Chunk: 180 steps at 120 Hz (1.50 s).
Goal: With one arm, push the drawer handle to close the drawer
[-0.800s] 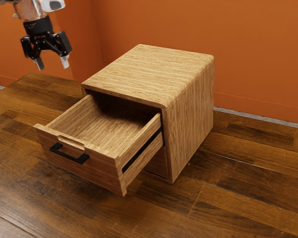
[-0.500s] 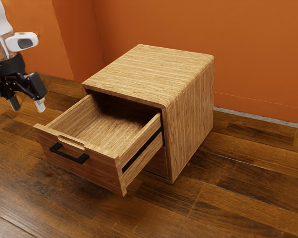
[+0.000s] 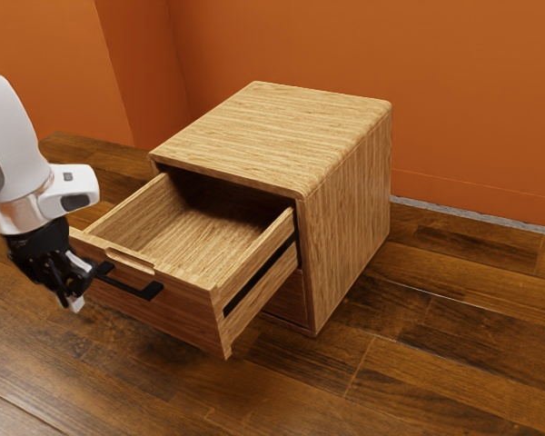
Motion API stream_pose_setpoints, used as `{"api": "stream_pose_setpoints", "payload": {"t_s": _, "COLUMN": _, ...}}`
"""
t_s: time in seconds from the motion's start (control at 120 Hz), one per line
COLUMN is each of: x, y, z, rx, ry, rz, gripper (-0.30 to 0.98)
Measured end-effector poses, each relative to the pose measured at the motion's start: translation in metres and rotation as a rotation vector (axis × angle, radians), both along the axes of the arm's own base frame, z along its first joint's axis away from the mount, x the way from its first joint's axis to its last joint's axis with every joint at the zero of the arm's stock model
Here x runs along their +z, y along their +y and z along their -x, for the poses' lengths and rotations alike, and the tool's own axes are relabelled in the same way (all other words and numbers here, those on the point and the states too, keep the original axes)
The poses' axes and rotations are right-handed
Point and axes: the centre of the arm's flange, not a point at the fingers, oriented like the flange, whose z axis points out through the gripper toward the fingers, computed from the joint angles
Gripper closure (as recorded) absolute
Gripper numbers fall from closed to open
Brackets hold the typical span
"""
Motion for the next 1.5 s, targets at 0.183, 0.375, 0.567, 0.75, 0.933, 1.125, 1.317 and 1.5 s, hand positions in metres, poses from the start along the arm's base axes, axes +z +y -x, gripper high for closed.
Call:
{"api": "stream_pose_setpoints", "payload": {"t_s": 0.183, "x": -0.011, "y": -0.012, "z": -0.006, "rx": 0.047, "ry": -0.008, "rz": 0.029, "gripper": 0.75}}
{"api": "stream_pose_setpoints", "payload": {"t_s": 0.375, "x": -0.017, "y": -0.014, "z": -0.023, "rx": 0.091, "ry": -0.019, "rz": 0.048, "gripper": 0.77}}
{"api": "stream_pose_setpoints", "payload": {"t_s": 0.567, "x": -0.021, "y": -0.018, "z": -0.042, "rx": 0.115, "ry": -0.034, "rz": 0.057, "gripper": 0.78}}
{"api": "stream_pose_setpoints", "payload": {"t_s": 0.75, "x": -0.024, "y": -0.020, "z": -0.060, "rx": 0.133, "ry": -0.037, "rz": 0.064, "gripper": 0.78}}
{"api": "stream_pose_setpoints", "payload": {"t_s": 0.933, "x": -0.021, "y": -0.026, "z": -0.079, "rx": 0.137, "ry": -0.051, "rz": 0.069, "gripper": 0.78}}
{"api": "stream_pose_setpoints", "payload": {"t_s": 1.125, "x": -0.020, "y": -0.028, "z": -0.104, "rx": 0.135, "ry": -0.063, "rz": 0.064, "gripper": 0.77}}
{"api": "stream_pose_setpoints", "payload": {"t_s": 1.317, "x": -0.024, "y": -0.027, "z": -0.129, "rx": 0.141, "ry": -0.057, "rz": 0.071, "gripper": 0.77}}
{"api": "stream_pose_setpoints", "payload": {"t_s": 1.5, "x": -0.022, "y": -0.027, "z": -0.152, "rx": 0.136, "ry": -0.076, "rz": 0.063, "gripper": 0.77}}
